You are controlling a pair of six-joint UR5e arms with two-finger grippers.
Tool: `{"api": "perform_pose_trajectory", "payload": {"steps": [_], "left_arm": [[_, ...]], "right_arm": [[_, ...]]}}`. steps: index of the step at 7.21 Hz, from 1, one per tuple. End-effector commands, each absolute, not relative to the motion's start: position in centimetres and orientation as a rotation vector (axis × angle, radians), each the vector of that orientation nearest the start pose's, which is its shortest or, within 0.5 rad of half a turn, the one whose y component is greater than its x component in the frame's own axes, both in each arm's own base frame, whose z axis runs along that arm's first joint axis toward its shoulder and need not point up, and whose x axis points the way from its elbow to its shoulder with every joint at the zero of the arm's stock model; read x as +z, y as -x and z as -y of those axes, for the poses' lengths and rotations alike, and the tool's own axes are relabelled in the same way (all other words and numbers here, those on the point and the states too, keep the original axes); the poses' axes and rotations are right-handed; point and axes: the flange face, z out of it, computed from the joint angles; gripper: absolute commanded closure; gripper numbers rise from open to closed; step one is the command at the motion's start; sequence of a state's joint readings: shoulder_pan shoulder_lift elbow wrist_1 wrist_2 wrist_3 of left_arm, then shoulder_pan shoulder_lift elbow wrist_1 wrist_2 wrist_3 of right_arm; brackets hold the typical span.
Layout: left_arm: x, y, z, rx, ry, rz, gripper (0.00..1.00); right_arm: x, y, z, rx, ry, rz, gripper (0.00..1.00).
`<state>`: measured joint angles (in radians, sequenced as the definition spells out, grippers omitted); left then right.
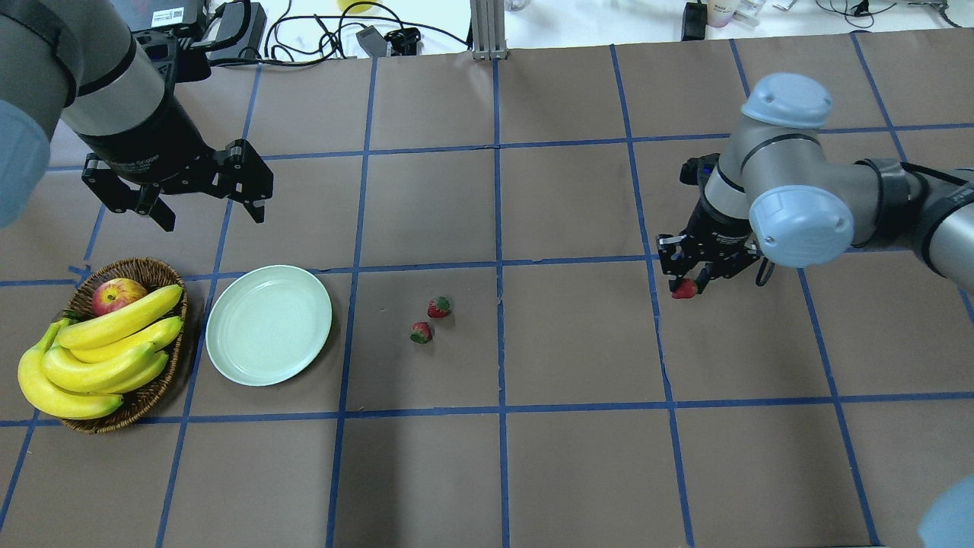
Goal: Collect all strawberries into plate
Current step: 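Carry the strawberry to the other two and release it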
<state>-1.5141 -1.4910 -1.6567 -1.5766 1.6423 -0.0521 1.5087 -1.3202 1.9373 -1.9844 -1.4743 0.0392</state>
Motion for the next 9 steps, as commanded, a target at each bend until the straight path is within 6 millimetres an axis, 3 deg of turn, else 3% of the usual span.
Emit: {"api": "perform_pose_trajectory", "payload": {"steps": [1,2,3,4,5,6,7,8,9], "left_arm": [[48.3,10.0,46.3,0.019,0.166,-3.065,0.0],[48.3,10.0,46.3,0.019,0.166,-3.065,0.0],[48.3,10.1,46.3,0.019,0.164,-3.067,0.0],[48.3,10.0,46.3,0.017,0.167,-3.066,0.0],[48.3,10.0,46.3,0.019,0.166,-3.065,0.0],[48.3,10.0,46.3,0.017,0.167,-3.066,0.0],[48.3,10.0,46.3,0.017,0.167,-3.066,0.0],[48.3,10.0,46.3,0.017,0.164,-3.067,0.0],[48.2,10.0,46.3,0.021,0.166,-3.066,0.0]], "right_arm": [[22.0,-23.9,49.6,0.23,-0.363,-2.937,0.94],[19.7,-29.8,48.0,0.226,-0.407,-2.901,0.93],[19.1,-33.8,47.3,0.23,-0.497,-2.831,0.93],[19.5,-36.8,47.2,0.257,-0.534,-2.78,0.93],[19.8,-38.5,47.4,0.308,-0.525,-2.704,0.93],[20.0,-38.7,47.5,0.305,-0.52,-2.7,0.93],[19.9,-38.6,47.5,0.305,-0.507,-2.704,0.71],[19.6,-38.6,47.5,0.305,-0.489,-2.713,0.17],[19.5,-38.5,47.4,0.302,-0.488,-2.723,0.12]]}}
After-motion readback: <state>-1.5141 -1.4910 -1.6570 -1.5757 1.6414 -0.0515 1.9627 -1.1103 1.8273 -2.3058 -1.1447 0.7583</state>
